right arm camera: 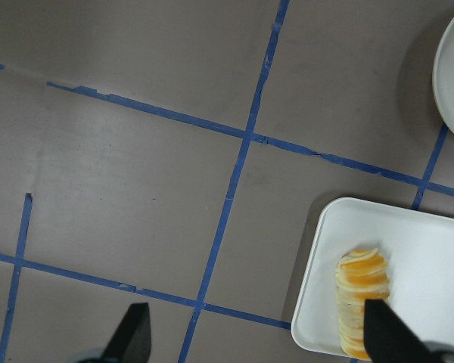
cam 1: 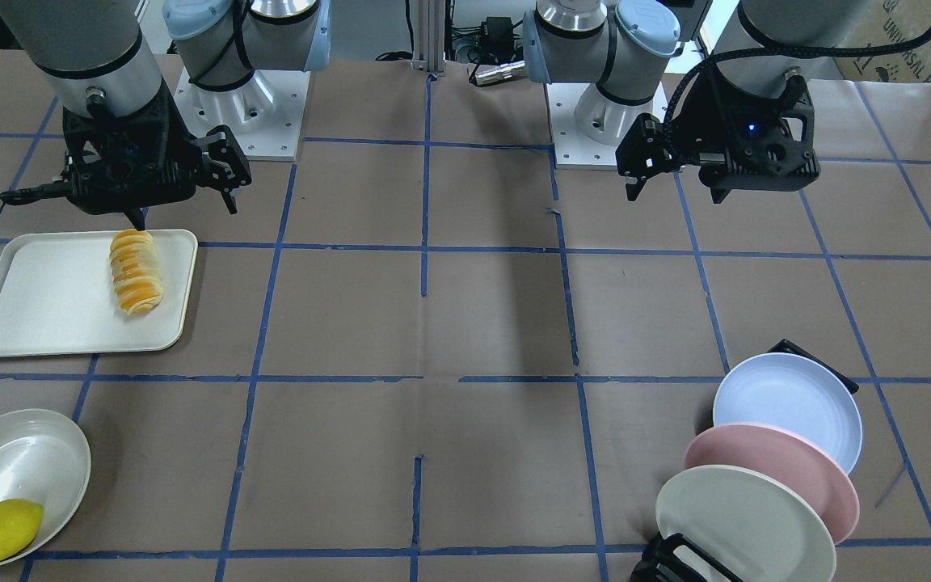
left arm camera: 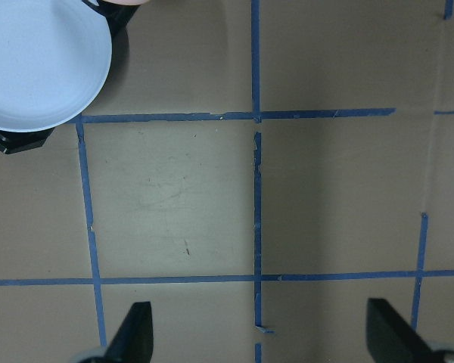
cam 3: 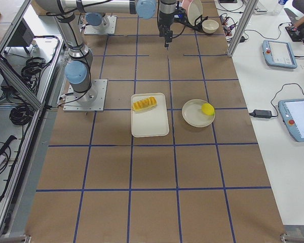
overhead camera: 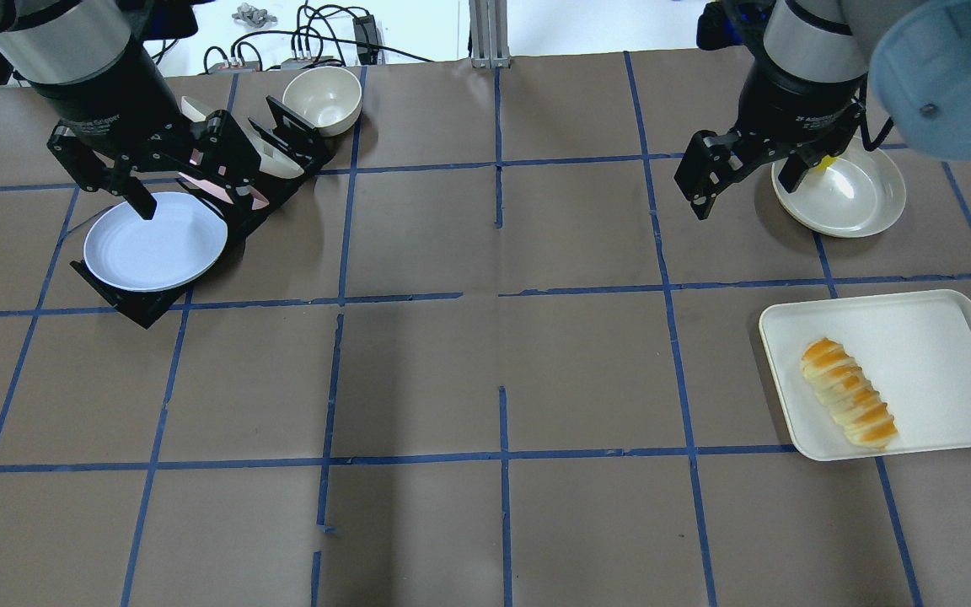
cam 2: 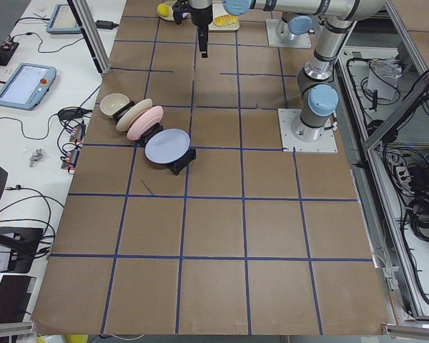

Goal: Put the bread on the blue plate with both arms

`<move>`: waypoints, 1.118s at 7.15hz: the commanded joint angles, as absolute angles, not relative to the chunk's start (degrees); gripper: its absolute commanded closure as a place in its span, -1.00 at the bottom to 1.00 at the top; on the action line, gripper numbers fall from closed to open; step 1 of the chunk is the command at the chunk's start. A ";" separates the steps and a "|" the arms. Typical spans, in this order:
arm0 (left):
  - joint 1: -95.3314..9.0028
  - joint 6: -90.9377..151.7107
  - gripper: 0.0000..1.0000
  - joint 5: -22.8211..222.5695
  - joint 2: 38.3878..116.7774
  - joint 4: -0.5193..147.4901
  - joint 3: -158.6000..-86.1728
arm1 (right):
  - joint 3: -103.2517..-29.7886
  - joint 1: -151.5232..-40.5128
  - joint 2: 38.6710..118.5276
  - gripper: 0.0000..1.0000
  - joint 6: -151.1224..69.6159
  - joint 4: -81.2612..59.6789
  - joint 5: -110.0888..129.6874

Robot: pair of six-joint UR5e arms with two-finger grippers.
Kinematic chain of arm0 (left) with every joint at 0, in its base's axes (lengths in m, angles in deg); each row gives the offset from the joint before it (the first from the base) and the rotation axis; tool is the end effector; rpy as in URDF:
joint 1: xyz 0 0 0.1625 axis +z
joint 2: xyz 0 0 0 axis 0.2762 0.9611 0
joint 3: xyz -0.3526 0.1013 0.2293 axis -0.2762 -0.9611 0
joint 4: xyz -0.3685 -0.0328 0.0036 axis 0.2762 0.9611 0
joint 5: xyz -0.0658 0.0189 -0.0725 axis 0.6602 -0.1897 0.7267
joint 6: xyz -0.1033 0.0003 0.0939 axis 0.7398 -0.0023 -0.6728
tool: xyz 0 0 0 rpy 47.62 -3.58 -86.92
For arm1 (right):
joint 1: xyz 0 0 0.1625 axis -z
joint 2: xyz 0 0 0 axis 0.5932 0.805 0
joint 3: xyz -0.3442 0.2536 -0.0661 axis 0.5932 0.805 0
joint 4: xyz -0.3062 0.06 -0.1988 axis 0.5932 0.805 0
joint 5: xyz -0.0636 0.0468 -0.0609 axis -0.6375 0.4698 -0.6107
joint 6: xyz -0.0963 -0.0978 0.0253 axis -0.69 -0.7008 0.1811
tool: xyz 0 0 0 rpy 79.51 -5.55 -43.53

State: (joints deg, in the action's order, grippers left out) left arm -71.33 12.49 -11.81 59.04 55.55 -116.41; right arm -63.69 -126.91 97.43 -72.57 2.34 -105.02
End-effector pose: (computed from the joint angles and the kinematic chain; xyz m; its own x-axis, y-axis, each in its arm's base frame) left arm -0.1126 -0.4466 0.4721 -1.0000 0.0093 0.0016 0.0094 0.9970 0.0765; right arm 0.1332 -0.4499 0.4442 -0.9616 -0.2736 0.0231 -0.2727 0.9615 0.0346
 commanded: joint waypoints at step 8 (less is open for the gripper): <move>-51.16 -4.41 -1.00 -9.90 68.86 55.21 -115.44 | -88.00 -105.18 95.81 -0.96 -106.90 29.73 -104.19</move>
State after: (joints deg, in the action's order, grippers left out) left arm -56.12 2.22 -10.25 65.63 55.54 -115.57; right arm -82.70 -113.09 95.97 -94.58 22.68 -104.26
